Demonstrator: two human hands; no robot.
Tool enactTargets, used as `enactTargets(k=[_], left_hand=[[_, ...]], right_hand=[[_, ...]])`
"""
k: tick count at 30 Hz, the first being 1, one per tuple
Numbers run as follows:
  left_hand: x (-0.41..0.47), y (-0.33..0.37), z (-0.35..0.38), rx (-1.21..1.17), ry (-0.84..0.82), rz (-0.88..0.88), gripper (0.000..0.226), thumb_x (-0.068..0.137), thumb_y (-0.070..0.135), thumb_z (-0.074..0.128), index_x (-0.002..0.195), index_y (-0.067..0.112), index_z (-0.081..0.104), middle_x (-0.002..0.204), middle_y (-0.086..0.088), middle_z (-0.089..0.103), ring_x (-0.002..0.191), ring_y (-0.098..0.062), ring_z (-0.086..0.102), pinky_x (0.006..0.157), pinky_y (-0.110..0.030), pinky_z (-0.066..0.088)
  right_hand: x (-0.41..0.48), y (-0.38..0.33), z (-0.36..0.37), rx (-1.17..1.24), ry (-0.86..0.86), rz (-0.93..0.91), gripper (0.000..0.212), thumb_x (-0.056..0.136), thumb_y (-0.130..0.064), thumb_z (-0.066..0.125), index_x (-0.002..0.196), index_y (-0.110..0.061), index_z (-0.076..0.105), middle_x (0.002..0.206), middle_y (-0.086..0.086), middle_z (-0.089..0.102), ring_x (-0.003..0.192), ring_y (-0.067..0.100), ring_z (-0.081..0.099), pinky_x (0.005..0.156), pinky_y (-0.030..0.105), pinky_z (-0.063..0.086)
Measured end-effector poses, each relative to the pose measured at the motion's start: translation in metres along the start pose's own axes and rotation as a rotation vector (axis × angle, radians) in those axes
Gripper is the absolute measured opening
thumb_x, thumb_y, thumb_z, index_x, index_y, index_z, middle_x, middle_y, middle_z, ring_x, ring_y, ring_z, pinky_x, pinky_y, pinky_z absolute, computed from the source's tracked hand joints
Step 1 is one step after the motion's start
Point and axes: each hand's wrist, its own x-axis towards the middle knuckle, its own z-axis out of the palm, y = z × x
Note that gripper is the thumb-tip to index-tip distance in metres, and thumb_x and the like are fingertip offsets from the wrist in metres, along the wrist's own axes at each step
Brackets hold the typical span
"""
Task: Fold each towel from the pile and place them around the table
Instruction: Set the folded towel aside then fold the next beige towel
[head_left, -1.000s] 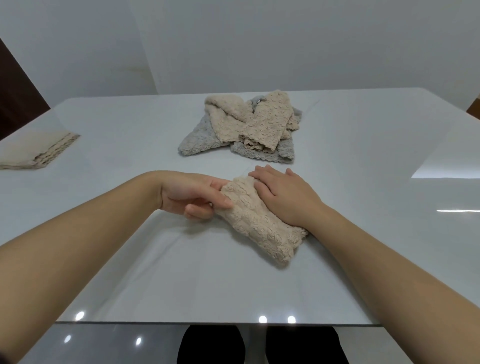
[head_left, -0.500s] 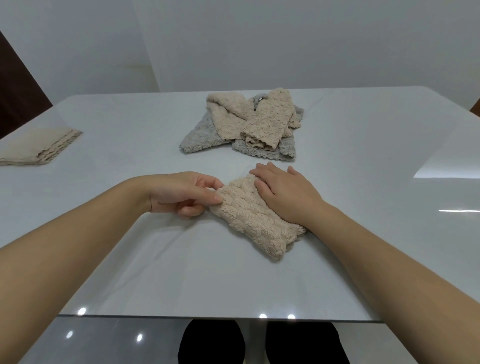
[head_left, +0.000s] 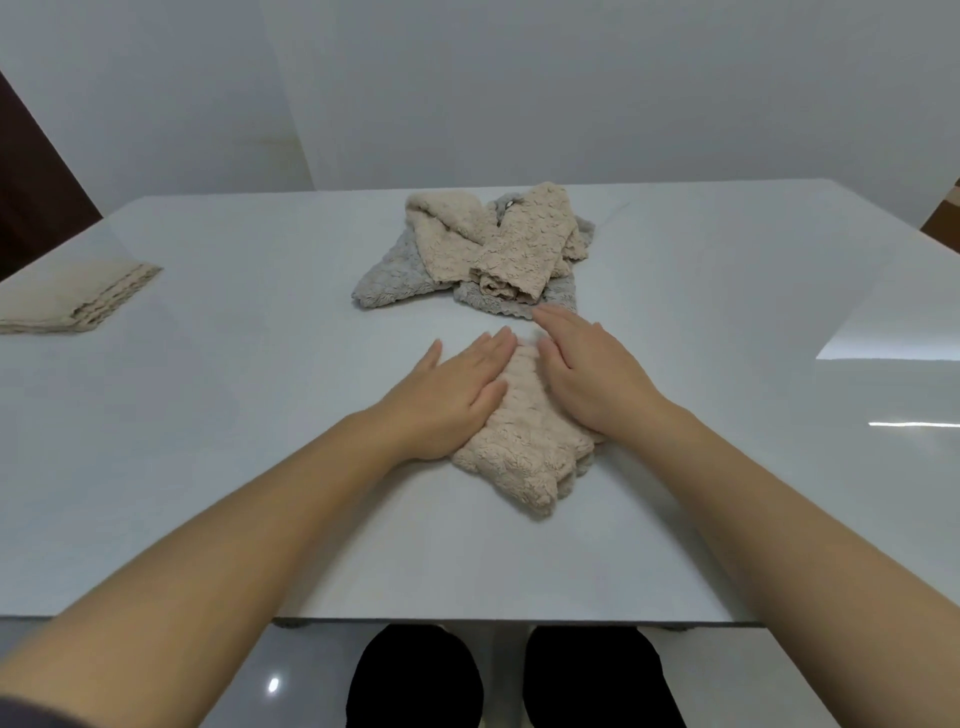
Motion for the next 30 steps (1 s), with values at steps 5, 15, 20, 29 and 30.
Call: enactTargets(k=[5, 15, 20, 29, 30], left_hand=[[-0.002, 0.004, 0.000, 0.128, 0.007, -0.048, 0.056, 0.104, 0.037, 0.012, 0.155, 0.023, -0.006, 0.162, 0.009, -0.012, 0.147, -0.004, -0.011, 0.120, -0.046, -0.008], [-0.005, 0.022, -0.005, 0.082, -0.046, -0.011, 0.054, 0.104, 0.037, 0.012, 0.155, 0.024, 0.000, 0.163, 0.011, -0.002, 0.147, -0.001, -0.007, 0.120, -0.043, -0.009], [-0.018, 0.025, -0.001, 0.092, 0.014, -0.255, 0.056, 0.104, 0.037, 0.011, 0.156, 0.017, 0.004, 0.163, 0.006, 0.003, 0.149, -0.007, -0.003, 0.118, -0.049, -0.011], [-0.021, 0.027, 0.005, 0.010, 0.078, -0.297, 0.056, 0.104, 0.036, 0.012, 0.156, 0.017, 0.001, 0.163, 0.006, -0.002, 0.148, -0.007, -0.007, 0.119, -0.046, -0.011], [-0.022, 0.027, 0.005, 0.007, 0.079, -0.295, 0.056, 0.104, 0.036, 0.012, 0.156, 0.017, 0.001, 0.163, 0.005, -0.002, 0.149, -0.007, -0.007, 0.119, -0.046, -0.011]], right_hand=[[-0.024, 0.009, -0.020, 0.186, 0.058, 0.082, 0.044, 0.103, -0.019, 0.036, 0.147, -0.014, 0.040, 0.152, 0.000, 0.040, 0.141, 0.014, 0.032, 0.104, 0.012, 0.015], [-0.045, 0.017, -0.033, 0.448, 0.137, 0.208, 0.038, 0.099, -0.014, 0.043, 0.135, -0.019, 0.055, 0.136, -0.009, 0.055, 0.117, -0.002, 0.045, 0.098, 0.015, 0.029], [-0.052, 0.019, -0.036, 0.634, 0.175, 0.288, 0.034, 0.095, -0.009, 0.043, 0.123, -0.017, 0.061, 0.119, -0.006, 0.065, 0.099, 0.009, 0.063, 0.088, 0.032, 0.052], [-0.051, 0.003, -0.037, 1.242, -0.369, 0.575, 0.014, 0.098, -0.013, 0.045, 0.102, -0.008, 0.058, 0.078, 0.006, 0.064, 0.052, 0.016, 0.066, 0.039, 0.018, 0.044], [-0.052, 0.001, -0.039, 1.280, -0.442, 0.607, 0.014, 0.099, -0.013, 0.043, 0.099, -0.009, 0.057, 0.073, 0.004, 0.065, 0.052, 0.016, 0.067, 0.038, 0.018, 0.044]])
